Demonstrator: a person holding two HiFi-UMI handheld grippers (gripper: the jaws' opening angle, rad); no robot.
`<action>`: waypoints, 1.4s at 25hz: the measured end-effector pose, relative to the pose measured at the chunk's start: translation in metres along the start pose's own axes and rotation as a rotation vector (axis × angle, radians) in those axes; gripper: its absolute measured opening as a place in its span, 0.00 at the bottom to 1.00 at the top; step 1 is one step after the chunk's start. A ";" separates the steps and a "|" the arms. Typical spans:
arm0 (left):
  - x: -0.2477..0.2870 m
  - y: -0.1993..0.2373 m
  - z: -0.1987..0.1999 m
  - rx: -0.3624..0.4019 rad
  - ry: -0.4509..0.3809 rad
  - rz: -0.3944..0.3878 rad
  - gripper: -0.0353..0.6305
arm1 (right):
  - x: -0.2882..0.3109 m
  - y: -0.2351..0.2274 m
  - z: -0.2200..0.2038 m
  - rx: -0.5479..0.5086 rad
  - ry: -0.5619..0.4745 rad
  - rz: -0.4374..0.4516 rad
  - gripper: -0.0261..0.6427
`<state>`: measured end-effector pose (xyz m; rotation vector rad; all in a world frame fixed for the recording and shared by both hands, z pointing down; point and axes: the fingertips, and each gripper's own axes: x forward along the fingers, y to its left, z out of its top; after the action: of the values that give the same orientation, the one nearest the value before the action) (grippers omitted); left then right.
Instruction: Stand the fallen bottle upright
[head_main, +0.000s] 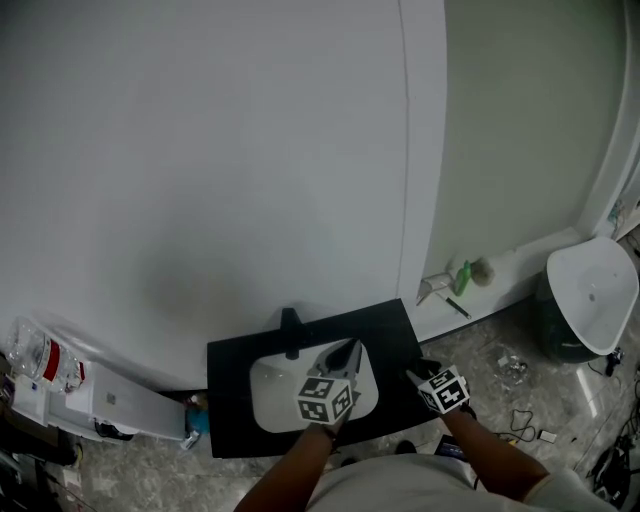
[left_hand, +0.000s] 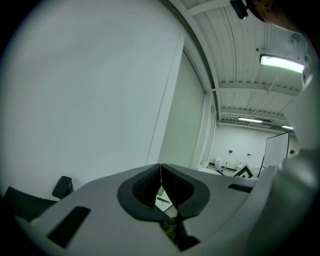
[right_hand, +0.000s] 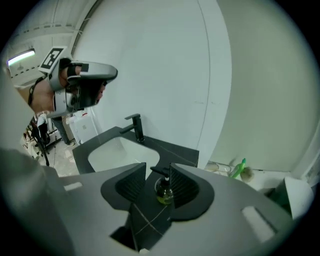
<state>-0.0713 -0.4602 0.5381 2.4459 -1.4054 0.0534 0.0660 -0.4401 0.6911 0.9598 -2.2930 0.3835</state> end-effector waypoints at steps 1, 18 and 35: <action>0.001 -0.002 0.006 0.006 -0.009 -0.005 0.06 | -0.007 0.003 0.015 -0.002 -0.031 -0.003 0.24; -0.036 0.004 0.118 0.100 -0.144 0.137 0.06 | -0.090 0.072 0.277 -0.065 -0.590 0.092 0.04; -0.041 0.009 0.115 0.072 -0.147 0.164 0.06 | -0.091 0.086 0.279 -0.057 -0.584 0.146 0.04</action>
<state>-0.1142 -0.4635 0.4234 2.4290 -1.6941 -0.0404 -0.0657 -0.4632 0.4161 0.9698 -2.8932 0.0979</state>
